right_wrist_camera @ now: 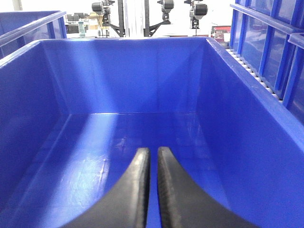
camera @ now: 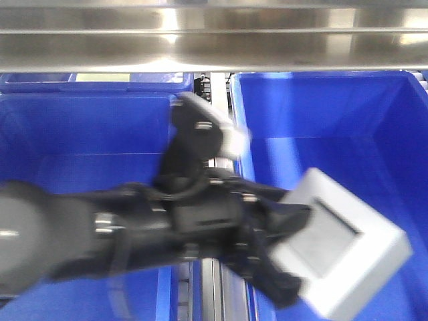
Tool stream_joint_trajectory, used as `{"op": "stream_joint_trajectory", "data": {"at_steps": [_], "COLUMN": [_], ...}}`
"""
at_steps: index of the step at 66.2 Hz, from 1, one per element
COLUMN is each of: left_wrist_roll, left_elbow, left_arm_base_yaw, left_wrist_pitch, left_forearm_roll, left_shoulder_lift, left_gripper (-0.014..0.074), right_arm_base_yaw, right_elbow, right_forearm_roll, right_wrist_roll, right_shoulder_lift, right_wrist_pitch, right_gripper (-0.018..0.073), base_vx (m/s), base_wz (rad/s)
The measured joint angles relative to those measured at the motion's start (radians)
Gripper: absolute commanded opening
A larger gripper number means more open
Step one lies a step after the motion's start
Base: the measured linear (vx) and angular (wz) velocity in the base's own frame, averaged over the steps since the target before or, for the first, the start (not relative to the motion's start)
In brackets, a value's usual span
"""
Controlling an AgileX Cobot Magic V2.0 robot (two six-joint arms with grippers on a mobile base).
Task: Sort gray base to blue bin
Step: 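Swing the left arm with the gray block over the farther-side blue bin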
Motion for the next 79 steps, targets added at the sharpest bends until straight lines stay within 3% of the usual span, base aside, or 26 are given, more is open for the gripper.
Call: {"op": "stream_joint_trajectory", "data": {"at_steps": [28, 52, 79], "left_wrist_roll": [0.001, 0.001, 0.001], "left_elbow": [-0.030, -0.198, -0.260], "left_arm_base_yaw": [-0.071, -0.072, -0.074], "left_wrist_pitch": [-0.241, -0.213, -0.216], "left_forearm_roll": [0.034, 0.036, 0.041], "left_shoulder_lift": [0.130, 0.289, 0.434], "left_gripper": [-0.0006, -0.0006, -0.0006], "right_arm_base_yaw": [0.000, 0.000, 0.000], "right_elbow": [0.000, 0.000, 0.000], "right_forearm_roll": [0.000, 0.000, 0.000], "right_wrist_roll": [0.000, 0.000, 0.000], "right_shoulder_lift": [0.000, 0.000, 0.000], "right_wrist_pitch": [0.000, 0.000, 0.000], "right_gripper": [-0.0004, -0.0004, -0.0004], "base_vx": [0.00, 0.00, 0.00], "base_wz": [0.00, 0.00, 0.00]}}
